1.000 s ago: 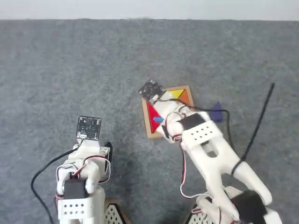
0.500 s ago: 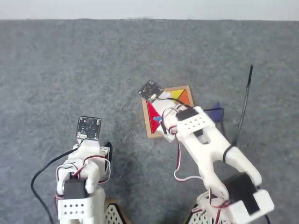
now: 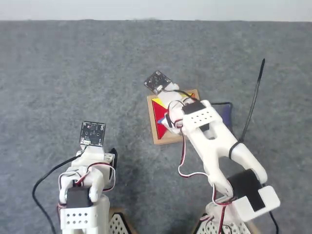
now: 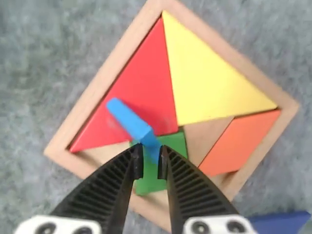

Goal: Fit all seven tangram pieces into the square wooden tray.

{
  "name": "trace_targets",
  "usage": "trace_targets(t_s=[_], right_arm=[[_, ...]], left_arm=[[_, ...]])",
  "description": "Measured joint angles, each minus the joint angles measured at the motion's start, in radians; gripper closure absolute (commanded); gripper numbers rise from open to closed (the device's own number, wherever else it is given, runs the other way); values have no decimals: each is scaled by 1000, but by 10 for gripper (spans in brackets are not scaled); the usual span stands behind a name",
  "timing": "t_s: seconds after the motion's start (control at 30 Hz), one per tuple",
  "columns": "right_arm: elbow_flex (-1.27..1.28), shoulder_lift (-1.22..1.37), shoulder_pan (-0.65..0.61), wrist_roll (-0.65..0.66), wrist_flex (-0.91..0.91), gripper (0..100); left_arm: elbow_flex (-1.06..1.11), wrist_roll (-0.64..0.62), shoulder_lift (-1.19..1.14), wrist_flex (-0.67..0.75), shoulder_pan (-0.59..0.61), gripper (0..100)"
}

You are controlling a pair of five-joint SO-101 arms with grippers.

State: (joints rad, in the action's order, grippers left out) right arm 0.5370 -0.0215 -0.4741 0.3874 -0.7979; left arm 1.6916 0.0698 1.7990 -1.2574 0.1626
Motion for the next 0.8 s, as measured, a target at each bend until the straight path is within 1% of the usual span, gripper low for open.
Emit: trace_targets(t_s=[0.43,0.63,0.8], right_arm=[[-137,120,3,-3,0,939],[-226,126,2,-103,0,936],[-239,149,0,-164,0,935]], left_arm=[[0,0,0,0,0,847],[0,0,0,0,2,847],[0,0,0,0,2,847]])
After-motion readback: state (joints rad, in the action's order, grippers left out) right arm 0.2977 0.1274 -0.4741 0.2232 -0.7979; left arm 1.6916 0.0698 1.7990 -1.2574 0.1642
